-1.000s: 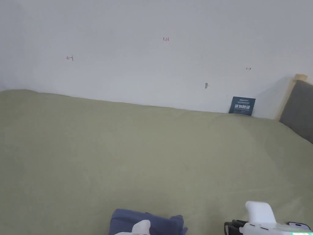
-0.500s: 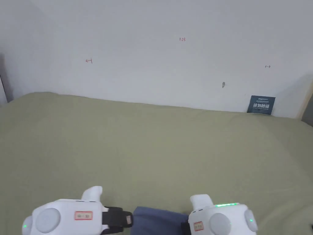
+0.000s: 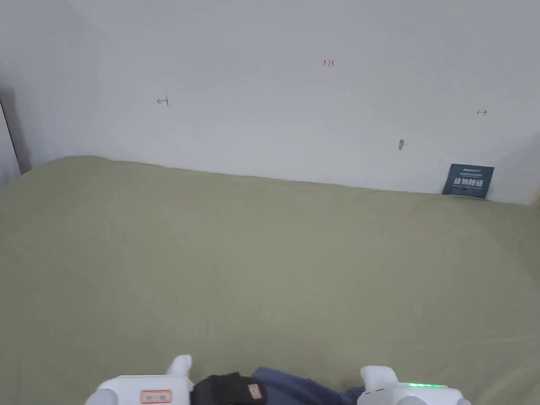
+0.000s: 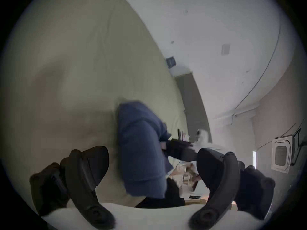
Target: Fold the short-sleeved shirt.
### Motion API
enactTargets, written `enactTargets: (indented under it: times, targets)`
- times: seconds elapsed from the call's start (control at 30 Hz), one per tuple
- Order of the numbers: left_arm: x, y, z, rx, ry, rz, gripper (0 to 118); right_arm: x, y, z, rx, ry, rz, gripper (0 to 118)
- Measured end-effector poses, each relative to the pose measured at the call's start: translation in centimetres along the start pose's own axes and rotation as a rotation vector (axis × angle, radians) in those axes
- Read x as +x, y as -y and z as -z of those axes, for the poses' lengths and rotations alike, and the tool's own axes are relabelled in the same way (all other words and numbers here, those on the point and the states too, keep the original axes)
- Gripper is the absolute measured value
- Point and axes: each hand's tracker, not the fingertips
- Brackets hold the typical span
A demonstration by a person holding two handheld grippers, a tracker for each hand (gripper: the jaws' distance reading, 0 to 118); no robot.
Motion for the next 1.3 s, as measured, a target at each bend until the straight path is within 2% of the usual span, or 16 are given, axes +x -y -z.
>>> enactTargets:
  times: [0.07,0.13,0.2,0.23,0.3,0.37,0.43,0.57,0.6,0.67,0.77,0.9,1.03,1.2,1.23,1.3]
  targets:
    - [0.2,0.5,2.8,-0.067,-0.094,0.003,111,0.2,0.1,-0.1,0.002,-0.019,0.016,0]
    - [1.2,1.1,3.4,0.022,-0.022,0.051,105,0.4,0.3,-0.1,0.008,-0.032,0.025,0]
    - [2.0,1.0,4.3,-0.003,-0.043,0.013,64,0.4,0.4,-0.3,0.013,-0.036,0.022,0]
    - [2.3,1.0,4.8,-0.025,-0.142,0.019,30,0.4,0.4,-0.3,0.015,-0.037,0.021,0]
    - [2.5,1.2,4.8,-0.027,-0.275,0.108,30,0.3,0.3,-0.6,0.03,-0.045,0.01,0]
    - [2.1,1.3,3.2,-0.022,-0.147,0.038,30,-0.1,0.5,-1.2,0.053,-0.051,0.002,0]
    - [2.3,1.1,2.2,-0.002,-0.173,0.039,30,-1.3,0.6,-2.1,0.11,-0.062,-0.016,0]
    - [1.3,-0.2,-1.4,0.009,-0.199,0.084,30,-7.7,0.9,-2.9,0.333,0.146,-0.185,0]
    - [0.7,-0.9,-2.7,0.019,-0.229,0.083,30,-9.8,0.9,-2.7,0.392,0.181,-0.192,0]
    - [0.2,-2.0,-5.8,0.049,-0.248,0.105,30,-14.0,0.4,-2.0,0.442,0.21,-0.166,0]
    - [0.1,-3.8,-12.0,0.096,-0.333,0.177,30,-19.8,-1.1,-0.3,0.458,0.14,-0.103,0]
    - [-1.1,-7.1,-21.2,0.107,-0.484,0.25,30,-28.2,-3.0,1.6,0.492,0.16,-0.018,0]
    - [-3.6,-11.1,-31.2,0.121,-0.626,0.265,30,-36.0,-4.3,3.2,0.44,0.113,0.036,0]
    - [-9.6,-16.0,-40.6,0.147,-0.854,0.26,30,-42.9,-5.7,6.3,0.362,0.09,0.08,0]
    - [-10.8,-16.3,-41.7,0.148,-0.897,0.263,32,-43.9,-5.9,7.1,0.356,0.083,0.072,0]
    - [-13.1,-16.4,-43.2,0.182,-0.908,0.25,72,-45.8,-6.4,8.5,0.315,0.062,0.041,0]
